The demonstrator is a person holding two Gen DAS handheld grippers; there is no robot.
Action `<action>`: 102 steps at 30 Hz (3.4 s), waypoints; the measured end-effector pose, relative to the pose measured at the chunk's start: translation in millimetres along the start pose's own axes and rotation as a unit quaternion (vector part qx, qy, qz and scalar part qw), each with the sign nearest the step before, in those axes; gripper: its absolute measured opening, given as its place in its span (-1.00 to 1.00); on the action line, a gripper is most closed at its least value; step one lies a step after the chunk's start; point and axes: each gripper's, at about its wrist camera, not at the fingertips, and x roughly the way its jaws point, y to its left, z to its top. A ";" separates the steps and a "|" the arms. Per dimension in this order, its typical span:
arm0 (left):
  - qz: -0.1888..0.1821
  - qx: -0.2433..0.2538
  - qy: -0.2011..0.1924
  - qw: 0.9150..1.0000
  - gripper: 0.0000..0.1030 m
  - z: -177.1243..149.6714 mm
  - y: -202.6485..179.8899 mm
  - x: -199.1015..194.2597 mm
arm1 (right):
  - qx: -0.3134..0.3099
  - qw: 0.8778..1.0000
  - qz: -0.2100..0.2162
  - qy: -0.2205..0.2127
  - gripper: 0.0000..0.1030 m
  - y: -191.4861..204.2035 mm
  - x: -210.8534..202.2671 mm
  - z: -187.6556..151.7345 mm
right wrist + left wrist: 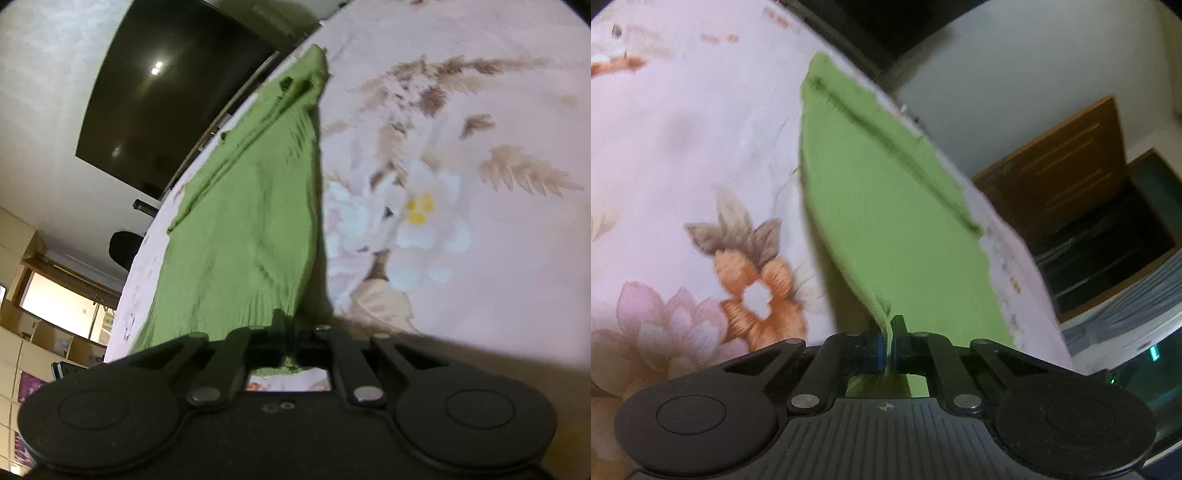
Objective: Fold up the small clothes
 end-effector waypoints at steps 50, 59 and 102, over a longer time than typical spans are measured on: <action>0.024 0.021 -0.086 0.996 -0.93 303.7 -36.2 144.9 | -0.087 0.992 0.011 -0.086 -0.93 67.4 107.3 297.6; 0.058 -0.043 -0.076 0.994 -0.93 342.6 33.1 231.9 | -0.013 0.999 0.026 -0.042 -0.93 3.3 209.5 358.1; 0.133 0.184 -0.036 0.973 -1.00 374.2 31.5 270.0 | -0.195 0.980 -0.047 -0.023 -0.92 15.8 265.2 368.5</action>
